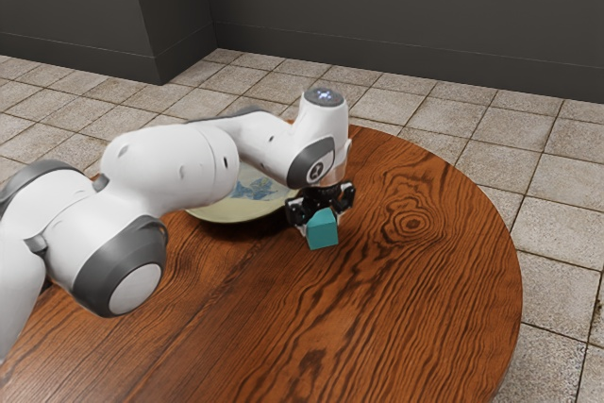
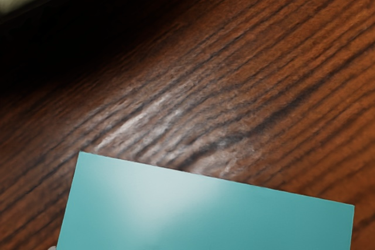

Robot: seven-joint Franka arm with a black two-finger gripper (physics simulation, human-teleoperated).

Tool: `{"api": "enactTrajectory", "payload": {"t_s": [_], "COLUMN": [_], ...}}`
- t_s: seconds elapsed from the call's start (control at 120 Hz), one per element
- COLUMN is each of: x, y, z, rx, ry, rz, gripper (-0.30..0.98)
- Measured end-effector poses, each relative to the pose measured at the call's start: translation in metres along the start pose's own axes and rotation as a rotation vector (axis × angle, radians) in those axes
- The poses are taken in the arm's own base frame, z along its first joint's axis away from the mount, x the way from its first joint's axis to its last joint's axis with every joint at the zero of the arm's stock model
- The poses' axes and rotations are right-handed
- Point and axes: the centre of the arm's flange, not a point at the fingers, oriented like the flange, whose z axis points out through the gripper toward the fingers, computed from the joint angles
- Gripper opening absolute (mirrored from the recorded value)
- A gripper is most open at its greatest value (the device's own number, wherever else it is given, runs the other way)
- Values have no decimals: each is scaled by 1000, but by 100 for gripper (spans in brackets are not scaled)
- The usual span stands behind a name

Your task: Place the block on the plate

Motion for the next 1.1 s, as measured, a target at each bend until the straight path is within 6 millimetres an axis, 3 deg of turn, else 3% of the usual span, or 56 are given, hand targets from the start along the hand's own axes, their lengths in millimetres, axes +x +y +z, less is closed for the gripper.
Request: {"api": "enactTrajectory", "payload": {"t_s": [0.25, 0.483, 0.767, 0.842, 0.933, 1.1], "x": [-2, -8, -10, 5, 42, 126], "y": [0, 1, -11, -20, -40, -85], "z": [7, -5, -70, -89, -104, -71], "rx": [5, -5, -73, -97, -118, -111], "ry": [-3, -12, -31, -28, -20, -5], "rz": [-21, -31, -51, -73, -125, -239], "gripper": [47, 43, 40, 40, 40, 41]}}
